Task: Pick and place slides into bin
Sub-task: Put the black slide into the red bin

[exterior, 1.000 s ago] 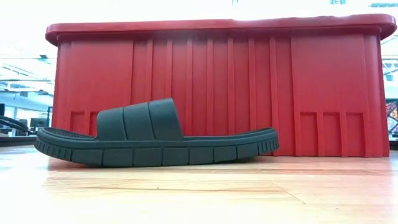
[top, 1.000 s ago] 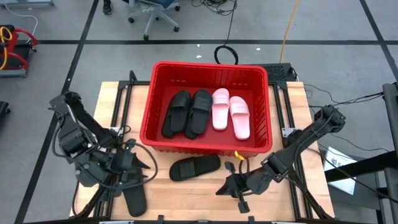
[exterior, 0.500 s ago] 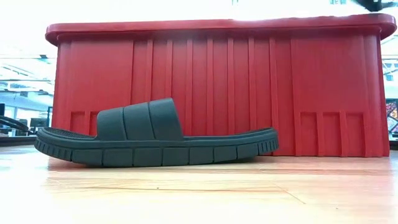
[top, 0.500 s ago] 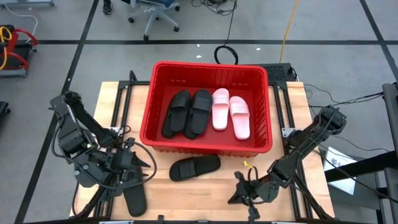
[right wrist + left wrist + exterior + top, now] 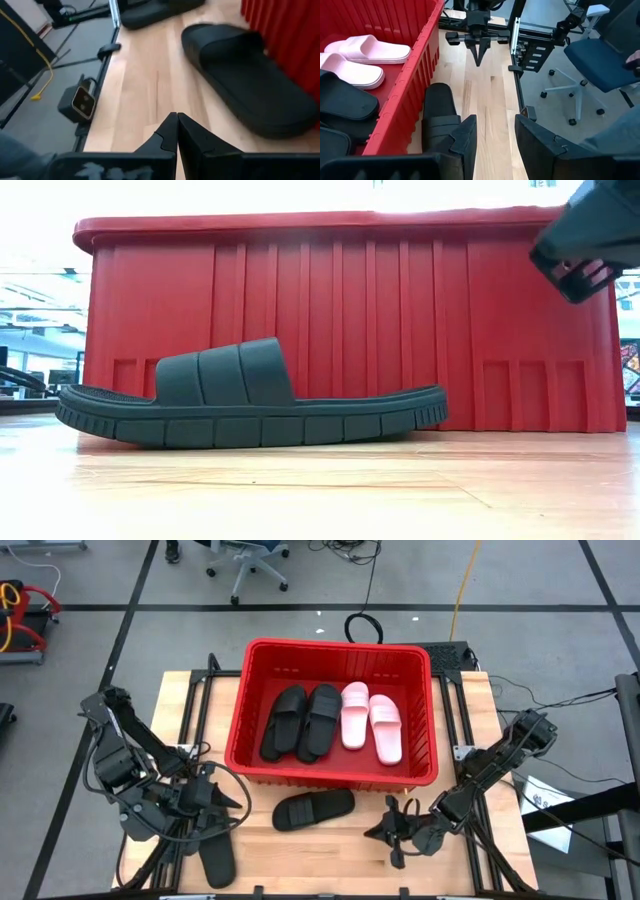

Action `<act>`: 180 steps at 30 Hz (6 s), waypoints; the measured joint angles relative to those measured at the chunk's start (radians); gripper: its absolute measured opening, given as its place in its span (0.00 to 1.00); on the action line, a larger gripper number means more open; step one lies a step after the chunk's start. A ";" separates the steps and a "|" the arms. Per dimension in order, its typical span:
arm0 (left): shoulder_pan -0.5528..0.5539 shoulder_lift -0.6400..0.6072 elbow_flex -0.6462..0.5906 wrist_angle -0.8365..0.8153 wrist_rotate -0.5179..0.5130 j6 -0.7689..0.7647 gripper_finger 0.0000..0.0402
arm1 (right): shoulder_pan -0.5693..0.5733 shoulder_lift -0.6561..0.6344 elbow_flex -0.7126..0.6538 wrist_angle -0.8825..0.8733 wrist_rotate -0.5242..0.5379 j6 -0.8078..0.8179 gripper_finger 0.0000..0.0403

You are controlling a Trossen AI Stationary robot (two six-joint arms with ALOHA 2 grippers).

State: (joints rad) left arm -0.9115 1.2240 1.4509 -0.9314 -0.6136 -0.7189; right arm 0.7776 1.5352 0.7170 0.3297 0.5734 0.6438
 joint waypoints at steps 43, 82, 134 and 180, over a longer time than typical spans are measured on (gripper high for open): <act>0.000 0.000 0.000 -0.001 0.039 -0.019 0.32 | 0.034 -0.011 0.086 0.180 -0.045 -0.159 0.00; 0.000 0.000 0.000 -0.007 0.125 0.070 0.32 | -0.238 0.368 0.322 0.183 -0.153 -0.042 0.33; 0.000 0.000 0.000 0.002 0.121 0.037 0.32 | -0.333 0.538 0.321 0.363 -0.239 0.019 0.03; 0.000 0.000 0.000 0.001 0.071 0.031 0.32 | -0.167 -0.304 0.321 0.078 0.644 -0.562 0.00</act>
State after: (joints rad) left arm -0.9112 1.2240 1.4506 -0.9306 -0.5429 -0.6882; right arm 0.6104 1.2312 1.0382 0.4076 1.2174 0.0818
